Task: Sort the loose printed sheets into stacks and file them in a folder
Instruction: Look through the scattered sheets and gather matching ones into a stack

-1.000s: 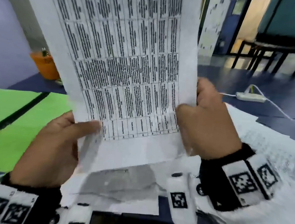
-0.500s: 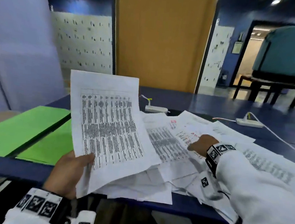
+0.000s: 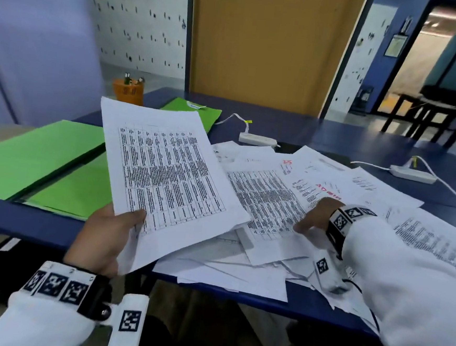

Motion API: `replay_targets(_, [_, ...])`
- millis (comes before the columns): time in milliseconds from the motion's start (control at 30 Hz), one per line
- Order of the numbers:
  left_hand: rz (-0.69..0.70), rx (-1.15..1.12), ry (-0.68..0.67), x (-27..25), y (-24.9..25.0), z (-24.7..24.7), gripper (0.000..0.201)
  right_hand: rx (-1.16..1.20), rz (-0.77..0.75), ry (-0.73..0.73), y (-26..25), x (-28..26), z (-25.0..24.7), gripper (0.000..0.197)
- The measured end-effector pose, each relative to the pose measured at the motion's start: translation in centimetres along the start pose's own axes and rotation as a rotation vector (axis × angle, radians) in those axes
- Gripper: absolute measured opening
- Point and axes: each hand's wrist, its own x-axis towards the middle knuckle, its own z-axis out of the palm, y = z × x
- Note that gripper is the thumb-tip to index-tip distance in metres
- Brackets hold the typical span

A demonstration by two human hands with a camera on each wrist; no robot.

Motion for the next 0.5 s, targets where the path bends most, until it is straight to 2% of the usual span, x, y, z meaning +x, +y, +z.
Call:
replay_targets(100, [0.018, -0.006, -0.030, -0.2, 0.6, 1.2, 0.017, 0.077, 0.023, 0.058, 0.5, -0.4, -0.9, 0.030])
replay_targets(167, [0.022, 0.015, -0.038, -0.3, 1.1, 1.9, 0.015, 0.195, 0.004, 0.155, 1.2, -0.4, -2.0, 0.038])
replay_targets(233, [0.034, 0.040, -0.046, -0.1, 2.0, 2.4, 0.013, 0.461, 0.003, 0.270, 2.5, -1.2, -3.8, 0.036])
replay_targets(300, [0.057, 0.077, -0.063, -0.4, 3.1, 3.0, 0.013, 0.713, -0.054, 0.411, 4.0, -2.7, -5.5, 0.025])
replay_targets(367, [0.088, 0.119, -0.066, -0.8, 4.1, 3.7, 0.010, 1.033, -0.112, 0.507, 5.0, -4.4, -7.0, 0.022])
replay_targets(467, [0.084, 0.098, -0.109, -1.1, 4.2, 5.1, 0.013, 1.550, -0.255, 0.509, 5.4, -6.9, -8.3, 0.024])
replay_targets(500, [0.059, 0.050, -0.138, -1.2, 3.9, 5.7, 0.016, 1.648, -0.287, 0.491, 5.3, -7.0, -8.3, 0.026])
